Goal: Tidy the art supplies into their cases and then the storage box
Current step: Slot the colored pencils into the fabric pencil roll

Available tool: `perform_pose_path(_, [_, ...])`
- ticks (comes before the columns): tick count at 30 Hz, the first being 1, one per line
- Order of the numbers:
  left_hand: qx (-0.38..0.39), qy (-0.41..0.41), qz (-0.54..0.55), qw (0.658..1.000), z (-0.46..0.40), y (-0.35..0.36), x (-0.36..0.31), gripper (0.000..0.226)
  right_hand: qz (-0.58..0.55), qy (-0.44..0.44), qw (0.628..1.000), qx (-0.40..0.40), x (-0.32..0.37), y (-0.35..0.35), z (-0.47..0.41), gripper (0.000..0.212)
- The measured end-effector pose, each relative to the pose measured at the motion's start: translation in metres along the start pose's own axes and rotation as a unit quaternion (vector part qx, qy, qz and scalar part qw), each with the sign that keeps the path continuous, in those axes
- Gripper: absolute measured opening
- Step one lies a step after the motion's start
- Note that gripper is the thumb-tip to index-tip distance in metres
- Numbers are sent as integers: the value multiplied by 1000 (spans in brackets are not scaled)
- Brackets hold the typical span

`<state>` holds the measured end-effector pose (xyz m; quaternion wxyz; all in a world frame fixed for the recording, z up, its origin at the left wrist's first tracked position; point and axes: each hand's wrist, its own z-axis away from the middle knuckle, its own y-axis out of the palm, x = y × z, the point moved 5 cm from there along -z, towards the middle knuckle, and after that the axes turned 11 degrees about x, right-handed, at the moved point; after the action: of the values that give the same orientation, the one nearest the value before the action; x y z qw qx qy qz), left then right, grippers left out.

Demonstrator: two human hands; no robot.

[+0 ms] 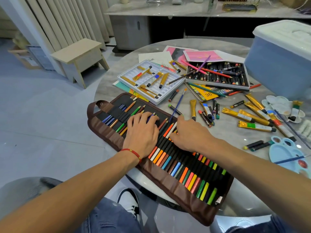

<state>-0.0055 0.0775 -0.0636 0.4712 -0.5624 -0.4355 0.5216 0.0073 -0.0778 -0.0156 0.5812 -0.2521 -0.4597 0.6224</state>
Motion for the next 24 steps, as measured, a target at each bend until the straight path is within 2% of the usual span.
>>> perform_pose_path(5, [1, -3, 0, 1000, 0, 0, 0, 42, 65, -23, 997, -23, 5, 2, 9, 48])
perform_pose_path(10, [3, -3, 7, 1000, -1, 1, 0, 47, 123, -34, 992, -4, 16, 12, 15, 50])
perform_pose_path(14, [-2, 2, 9, 1000, 0, -1, -1, 45, 116, -62, 991, 10, 22, 7, 22, 35])
perform_pose_path(17, [-7, 7, 24, 1000, 0, -1, -1, 42, 60, -54, 996, 48, 14, -4, 16, 16])
perform_pose_path(21, [-41, 28, 63, 997, 3, -10, -3, 29, 7, -67, 996, 57, 2, -25, 5, 40])
perform_pose_path(24, [-83, 114, 116, 983, 5, -32, -22, 26, 7, -91, 992, 92, 0, -25, 1, 61])
